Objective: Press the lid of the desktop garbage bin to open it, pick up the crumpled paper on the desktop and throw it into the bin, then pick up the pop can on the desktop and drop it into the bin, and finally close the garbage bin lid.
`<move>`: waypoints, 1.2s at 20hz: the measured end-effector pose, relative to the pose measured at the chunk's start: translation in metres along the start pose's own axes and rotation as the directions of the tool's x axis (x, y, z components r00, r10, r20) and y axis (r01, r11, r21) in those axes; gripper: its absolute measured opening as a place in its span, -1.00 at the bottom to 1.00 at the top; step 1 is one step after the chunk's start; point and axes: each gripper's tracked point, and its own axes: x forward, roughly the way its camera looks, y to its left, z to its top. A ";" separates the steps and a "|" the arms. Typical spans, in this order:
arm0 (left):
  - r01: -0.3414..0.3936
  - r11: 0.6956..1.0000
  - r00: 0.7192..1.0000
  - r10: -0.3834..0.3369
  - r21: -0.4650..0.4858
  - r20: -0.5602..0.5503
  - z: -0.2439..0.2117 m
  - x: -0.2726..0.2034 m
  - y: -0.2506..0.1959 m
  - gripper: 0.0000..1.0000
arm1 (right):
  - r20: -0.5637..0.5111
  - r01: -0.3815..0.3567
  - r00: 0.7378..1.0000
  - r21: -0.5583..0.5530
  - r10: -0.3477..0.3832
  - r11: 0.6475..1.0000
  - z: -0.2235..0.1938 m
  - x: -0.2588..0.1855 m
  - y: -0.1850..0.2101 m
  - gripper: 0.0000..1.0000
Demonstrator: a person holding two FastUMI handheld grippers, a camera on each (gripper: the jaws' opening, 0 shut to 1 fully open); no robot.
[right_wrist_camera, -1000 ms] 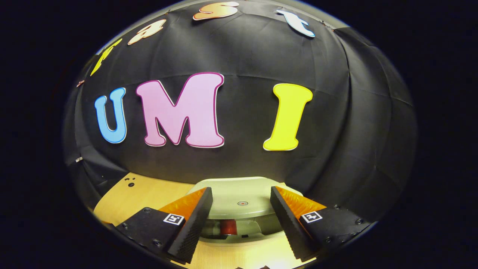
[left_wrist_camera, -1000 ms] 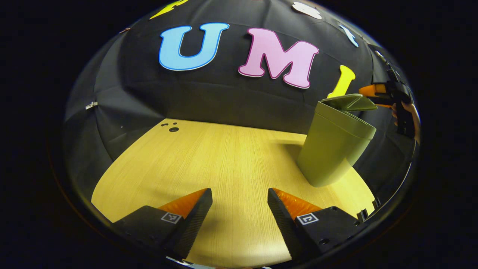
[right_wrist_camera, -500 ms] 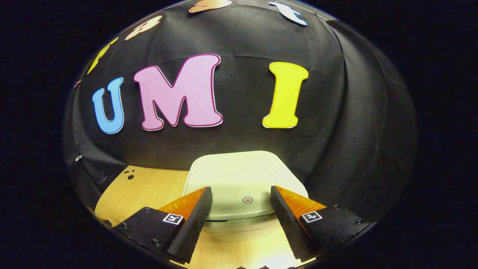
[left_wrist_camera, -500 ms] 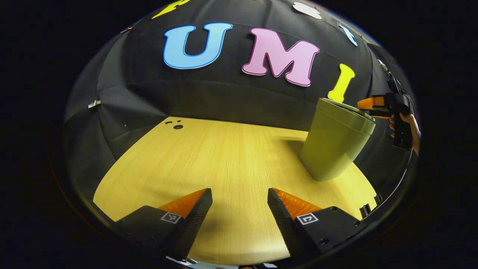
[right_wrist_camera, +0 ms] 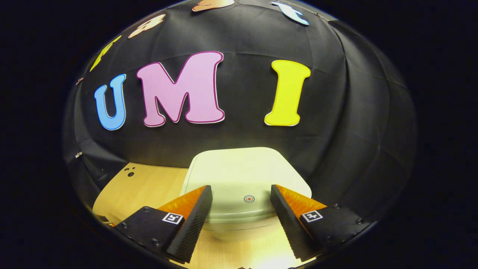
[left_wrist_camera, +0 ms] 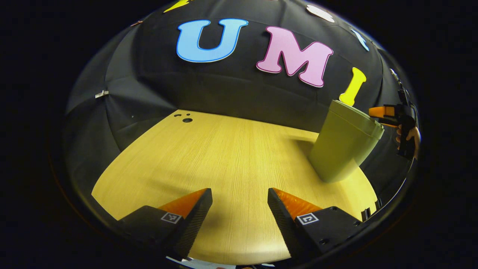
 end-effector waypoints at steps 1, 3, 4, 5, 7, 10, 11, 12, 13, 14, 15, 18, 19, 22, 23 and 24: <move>-0.002 1.000 1.000 0.002 -0.002 -0.006 -0.003 0.000 0.001 0.92 | 0.000 -0.005 1.000 0.000 0.005 1.000 -0.001 0.001 0.000 0.97; 0.007 1.000 1.000 -0.007 -0.008 -0.015 -0.008 0.001 -0.002 0.92 | -0.028 -0.009 1.000 0.016 0.010 1.000 -0.004 0.002 -0.001 0.98; 0.011 1.000 1.000 -0.011 -0.005 -0.021 -0.009 0.002 -0.003 0.92 | -0.039 -0.011 0.999 0.017 0.011 1.000 -0.007 0.003 0.002 0.97; 0.014 1.000 1.000 -0.014 0.002 -0.026 -0.012 0.002 -0.004 0.92 | -0.025 -0.010 1.000 0.009 0.011 1.000 -0.003 0.004 0.000 0.99; 0.017 1.000 0.999 -0.017 0.013 -0.042 -0.015 0.006 -0.005 0.92 | -0.003 -0.021 1.000 -0.010 0.021 1.000 -0.004 0.004 0.001 1.00; 0.021 0.999 0.999 -0.020 0.032 -0.026 -0.003 0.004 -0.010 0.92 | 0.024 -0.026 0.999 0.027 0.025 0.999 0.000 0.002 -0.002 0.98; 0.016 0.999 1.000 -0.016 0.045 -0.011 0.004 0.004 -0.011 0.92 | 0.028 0.001 1.000 0.027 -0.001 1.000 0.001 0.000 -0.005 0.97; 0.000 0.998 1.000 0.000 0.064 0.002 0.009 0.005 -0.010 0.92 | 0.021 0.030 0.999 0.023 -0.030 0.999 0.001 -0.002 -0.008 0.96; -0.018 0.997 1.000 0.017 0.081 0.016 0.016 0.006 -0.009 0.92 | 0.017 0.038 0.999 0.021 -0.038 0.999 0.002 -0.005 -0.008 0.96; -0.030 0.996 0.999 0.027 0.089 0.032 0.024 0.006 -0.010 0.92 | 0.027 0.033 0.999 0.016 -0.034 0.999 0.007 -0.008 -0.005 0.94; -0.039 0.995 0.998 0.035 0.088 0.046 0.030 0.005 -0.013 0.92 | 0.045 0.026 0.999 0.001 -0.026 1.000 0.014 -0.011 -0.004 0.94; -0.061 0.996 0.992 0.053 0.070 0.112 0.055 0.001 -0.029 0.92 | 0.111 0.035 0.994 -0.121 -0.022 0.992 0.024 -0.027 -0.012 0.94; -0.079 0.995 0.990 0.070 0.067 0.125 0.058 -0.003 -0.032 0.92 | 0.126 0.036 0.992 -0.147 -0.017 0.988 0.028 -0.033 -0.015 0.96; -0.100 0.993 0.980 0.086 0.067 0.177 0.078 -0.014 -0.056 0.92 | 0.191 -0.005 0.981 -0.155 0.035 0.988 0.041 -0.059 -0.007 0.96; -0.106 0.991 0.974 0.088 0.077 0.207 0.086 -0.023 -0.065 0.92 | 0.212 -0.015 0.976 -0.147 0.047 0.989 0.043 -0.069 -0.003 0.96; -0.110 0.990 0.968 0.087 0.087 0.234 0.094 -0.029 -0.072 0.92 | 0.229 -0.025 0.972 -0.136 0.055 0.990 0.044 -0.078 0.001 0.96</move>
